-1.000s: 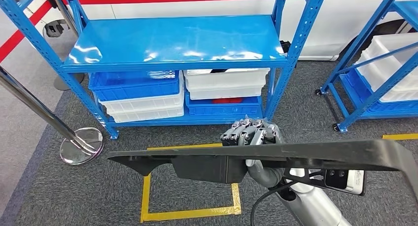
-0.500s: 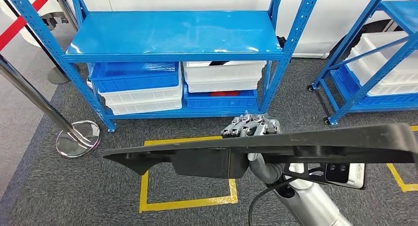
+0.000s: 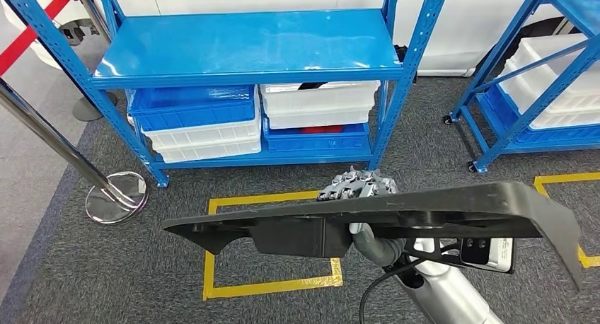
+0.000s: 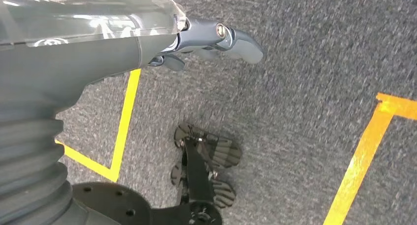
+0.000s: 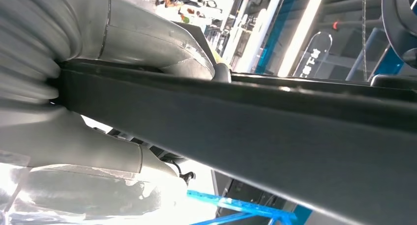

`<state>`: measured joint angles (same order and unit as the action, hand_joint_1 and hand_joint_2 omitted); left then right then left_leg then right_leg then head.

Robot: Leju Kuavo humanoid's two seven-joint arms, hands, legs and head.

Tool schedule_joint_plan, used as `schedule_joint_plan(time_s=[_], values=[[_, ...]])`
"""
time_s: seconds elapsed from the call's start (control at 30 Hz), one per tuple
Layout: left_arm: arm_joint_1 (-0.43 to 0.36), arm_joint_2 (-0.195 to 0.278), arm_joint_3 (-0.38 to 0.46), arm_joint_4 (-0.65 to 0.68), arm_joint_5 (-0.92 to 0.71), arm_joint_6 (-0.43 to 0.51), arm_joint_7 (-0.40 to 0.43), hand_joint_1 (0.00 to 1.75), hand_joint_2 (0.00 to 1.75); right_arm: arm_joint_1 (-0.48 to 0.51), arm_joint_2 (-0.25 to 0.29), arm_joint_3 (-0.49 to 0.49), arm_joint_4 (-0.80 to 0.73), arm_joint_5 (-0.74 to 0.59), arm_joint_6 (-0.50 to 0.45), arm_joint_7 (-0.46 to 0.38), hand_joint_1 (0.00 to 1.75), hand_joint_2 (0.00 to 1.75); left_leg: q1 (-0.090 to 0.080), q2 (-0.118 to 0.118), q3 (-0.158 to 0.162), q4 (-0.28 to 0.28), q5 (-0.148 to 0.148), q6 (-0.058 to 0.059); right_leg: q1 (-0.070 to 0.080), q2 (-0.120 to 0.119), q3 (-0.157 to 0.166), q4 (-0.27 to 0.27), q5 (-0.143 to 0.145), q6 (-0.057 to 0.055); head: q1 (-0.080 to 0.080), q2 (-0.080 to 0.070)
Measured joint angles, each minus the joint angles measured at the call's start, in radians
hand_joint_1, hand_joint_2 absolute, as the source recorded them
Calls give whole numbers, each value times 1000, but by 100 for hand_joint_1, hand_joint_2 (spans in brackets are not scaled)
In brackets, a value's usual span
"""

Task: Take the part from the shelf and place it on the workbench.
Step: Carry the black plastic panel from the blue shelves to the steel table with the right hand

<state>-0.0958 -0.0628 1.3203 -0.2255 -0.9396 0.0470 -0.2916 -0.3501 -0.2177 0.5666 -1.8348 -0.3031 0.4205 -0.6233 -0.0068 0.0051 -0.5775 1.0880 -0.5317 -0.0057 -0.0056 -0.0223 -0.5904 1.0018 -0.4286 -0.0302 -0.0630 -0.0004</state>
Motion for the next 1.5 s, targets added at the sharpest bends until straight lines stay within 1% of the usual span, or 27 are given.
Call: schedule_joint_plan(time_s=[0.07,0.1,0.13,0.17,0.23,0.3,0.33,0.4,0.47,0.57,0.6,0.63,0.67,0.7,0.77,0.83,0.9,0.97,1.0,1.07,1.13,1.17,1.23,1.3,1.37,1.43,1.5], values=[[2,-1,0,0,0,0,0,0,175,2,1,0,5,6,0,0,173,175,8,-1,-62,136,-62,-11,0,-11,-3,0,2,-2,0,0],[4,-1,0,0,0,0,0,0,175,4,2,0,7,8,1,0,173,175,12,-1,-87,189,-77,-16,0,-18,-4,0,2,-2,0,0],[5,-1,0,0,0,0,0,0,175,5,2,0,10,10,1,0,173,175,15,0,-93,204,-72,-21,-1,-24,-5,1,3,-1,0,0],[6,-1,0,0,0,0,0,0,175,6,2,0,12,10,1,0,173,175,19,2,-79,176,-47,-25,-2,-31,-5,3,3,0,0,0],[6,0,0,0,0,0,0,0,175,6,3,0,14,11,1,0,173,175,25,25,-10,35,22,-31,-4,-46,-5,9,2,7,0,0],[3,-1,0,0,-1,0,0,0,175,6,3,-1,14,12,1,0,173,175,22,45,35,-67,56,-23,-2,-58,-6,16,1,18,0,0],[3,-1,0,0,-1,0,0,0,175,6,4,-1,14,15,2,0,173,175,19,46,38,-80,57,-16,0,-63,-7,18,2,24,0,0],[4,-1,0,0,-2,0,0,0,175,7,6,-5,14,28,7,0,173,175,16,27,32,-82,66,3,-1,-75,-7,17,5,37,0,0],[5,-2,0,0,-4,0,1,0,175,9,7,-12,14,45,14,0,173,175,18,11,28,-86,78,19,-6,-50,-17,40,-18,49,0,0],[2,-2,0,0,-6,-3,1,0,175,20,8,-23,14,70,22,0,173,175,18,-14,13,-87,92,32,-9,11,-91,217,-125,57,0,0],[2,-2,0,0,-8,-5,1,0,175,25,8,-24,14,78,27,0,173,175,16,-25,7,-86,96,33,-9,17,-116,278,-150,57,0,0],[3,-2,0,0,-10,-7,1,0,175,28,8,-26,14,86,32,0,173,175,14,-37,3,-84,98,33,-8,18,-126,306,-154,55,0,0],[3,-2,0,0,-12,-9,1,0,175,30,8,-28,14,92,37,0,173,175,13,-49,-1,-83,101,32,-8,20,-116,293,-138,52,0,0],[4,-2,0,0,-13,-11,1,0,175,30,8,-29,14,97,42,0,173,175,12,-62,-3,-81,102,30,-7,25,-87,243,-109,46,0,0],[2,-3,0,0,-15,-14,2,0,175,27,9,-33,14,107,51,0,173,175,9,-86,-7,-77,105,26,-7,61,-11,100,-53,33,0,0],[0,-3,-1,0,-16,-14,3,0,175,25,9,-36,13,121,59,0,173,175,11,-108,-16,-75,110,17,-5,86,25,27,-37,29,0,0],[1,0,-1,0,-17,-14,5,0,175,25,12,-37,13,134,63,0,173,175,14,-129,-25,-77,118,3,-4,71,26,18,-34,28,0,0],[5,4,-1,0,-21,-11,9,0,175,23,20,-37,13,138,65,0,173,175,13,-104,-36,-62,106,-8,-8,46,28,7,-26,18,0,0],[5,7,-2,0,-25,-10,11,0,175,21,24,-36,12,138,64,0,173,175,12,-79,-51,-29,83,-13,-10,32,29,2,-22,12,0,0],[3,11,-3,0,-33,-10,13,0,175,20,27,-35,12,134,58,0,173,175,17,-31,-101,89,16,-22,-8,5,27,0,-20,7,0,0],[2,15,-5,0,-39,-11,10,0,175,25,27,-34,11,133,52,0,173,175,23,-18,-138,184,-19,-30,-6,-23,25,1,-21,6,0,0],[3,18,-7,0,-41,-13,5,0,175,30,27,-33,11,135,52,0,173,175,25,-14,-132,183,-11,-34,-7,-37,24,2,-21,7,0,0],[3,27,-9,0,-40,-16,-5,0,175,37,35,-31,11,149,54,0,173,175,29,8,-64,72,43,-37,-7,-61,23,6,-23,11,-1,0],[0,35,-10,0,-36,-16,-9,0,175,39,51,-23,9,167,48,0,173,175,24,39,2,-47,79,-28,-3,-80,23,12,-26,20,0,0],[0,41,-10,0,-32,-13,-9,0,175,40,65,-9,8,181,37,0,173,175,18,43,12,-76,82,-13,0,-95,23,14,-26,30,0,0],[4,46,-10,0,-28,-11,-8,0,175,41,77,4,7,189,29,0,173,175,20,24,8,-81,89,0,-2,-101,24,15,-28,41,0,0],[5,48,-10,0,-26,-11,-8,0,175,43,83,12,5,192,24,0,173,175,24,6,6,-88,98,13,-6,-54,9,53,-61,51,0,0]])
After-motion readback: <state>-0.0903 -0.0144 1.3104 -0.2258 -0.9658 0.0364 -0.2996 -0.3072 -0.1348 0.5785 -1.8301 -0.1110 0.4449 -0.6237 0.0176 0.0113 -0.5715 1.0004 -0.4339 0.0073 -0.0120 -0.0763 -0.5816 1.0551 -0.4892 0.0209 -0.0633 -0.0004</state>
